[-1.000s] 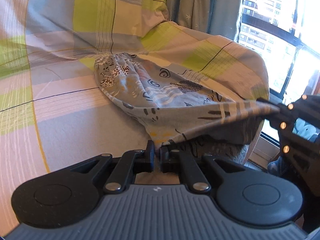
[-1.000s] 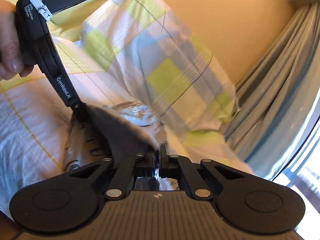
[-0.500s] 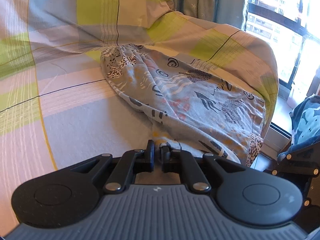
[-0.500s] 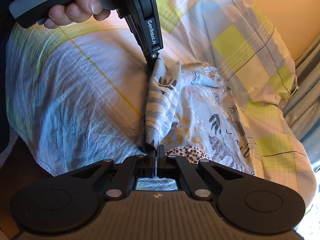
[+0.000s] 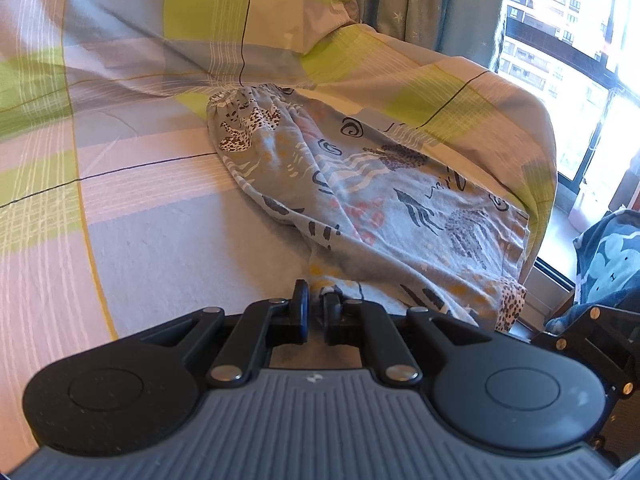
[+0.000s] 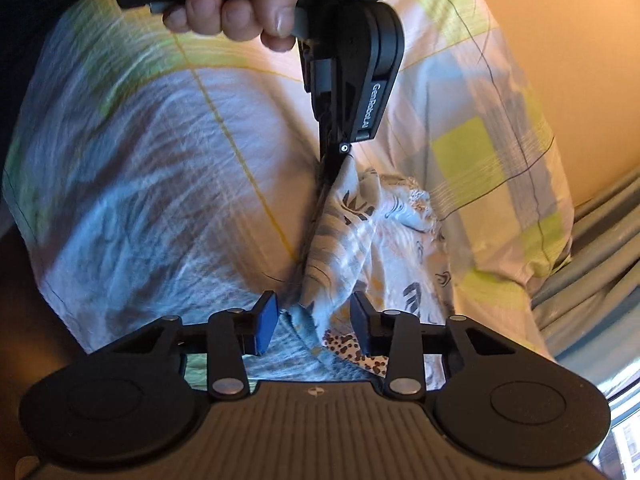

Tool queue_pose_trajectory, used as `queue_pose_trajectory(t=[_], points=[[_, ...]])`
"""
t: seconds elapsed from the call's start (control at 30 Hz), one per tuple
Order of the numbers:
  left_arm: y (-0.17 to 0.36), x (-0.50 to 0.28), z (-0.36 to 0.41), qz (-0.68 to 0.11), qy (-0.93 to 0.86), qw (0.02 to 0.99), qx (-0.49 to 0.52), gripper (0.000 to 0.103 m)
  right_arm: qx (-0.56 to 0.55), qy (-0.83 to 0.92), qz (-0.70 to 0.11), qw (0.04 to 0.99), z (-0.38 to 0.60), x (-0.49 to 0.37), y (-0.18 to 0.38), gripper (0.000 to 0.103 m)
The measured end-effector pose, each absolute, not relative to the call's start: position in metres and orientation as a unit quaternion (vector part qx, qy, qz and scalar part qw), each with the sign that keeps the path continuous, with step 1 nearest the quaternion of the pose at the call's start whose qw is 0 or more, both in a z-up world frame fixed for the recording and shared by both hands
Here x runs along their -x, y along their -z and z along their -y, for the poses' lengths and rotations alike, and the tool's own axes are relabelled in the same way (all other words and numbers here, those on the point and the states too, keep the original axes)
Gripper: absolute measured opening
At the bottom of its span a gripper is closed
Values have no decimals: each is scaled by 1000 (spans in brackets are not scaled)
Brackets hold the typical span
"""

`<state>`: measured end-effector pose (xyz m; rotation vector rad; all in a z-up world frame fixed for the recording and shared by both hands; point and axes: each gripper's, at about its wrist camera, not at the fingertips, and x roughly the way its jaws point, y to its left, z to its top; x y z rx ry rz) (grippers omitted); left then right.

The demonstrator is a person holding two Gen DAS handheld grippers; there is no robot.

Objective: Fold clothes

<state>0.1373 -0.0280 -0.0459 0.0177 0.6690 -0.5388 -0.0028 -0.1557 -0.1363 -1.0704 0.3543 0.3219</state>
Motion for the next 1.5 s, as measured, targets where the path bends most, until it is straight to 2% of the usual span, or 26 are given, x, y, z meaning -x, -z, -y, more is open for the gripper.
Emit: queue_pose_trajectory(t=[0.07,0.1,0.37,0.5,0.6,0.8,0.9,0.97,1.0,1.03,1.27,1.37,1.5], points=[[45,-138,27,-325,259,909,-7,9,480,-156,-177,845,158,-4,131,16],[44,-137,28,-325,258,910,-12,9,464,-159,-182,852,160,-6,127,0],[39,-122,18,-316,235,918,-37,19,354,-181,-195,897,173,1,90,1],[33,-99,19,-292,224,925,-97,18,313,-193,-213,905,178,3,84,2],[28,-81,15,-269,236,926,-123,19,315,-221,-200,901,170,15,81,3],[24,-76,-6,-265,210,935,-104,19,328,-256,-194,888,156,24,81,3],[24,-78,-8,-267,208,937,-92,19,305,-259,-210,892,162,20,75,6],[23,-80,-5,-263,217,936,-87,19,289,-261,-221,894,166,17,71,16],[22,-80,-3,-260,222,936,-87,19,273,-256,-224,900,173,18,64,25],[22,-81,1,-257,226,936,-88,19,255,-249,-226,907,181,19,56,27],[26,-94,25,-248,254,931,-78,21,131,-124,-256,950,276,-7,24,27],[31,-102,39,-260,259,926,-86,21,65,-96,-296,948,315,-41,27,28],[45,-109,55,-290,248,915,-133,21,50,-97,-322,940,338,-80,46,28]])
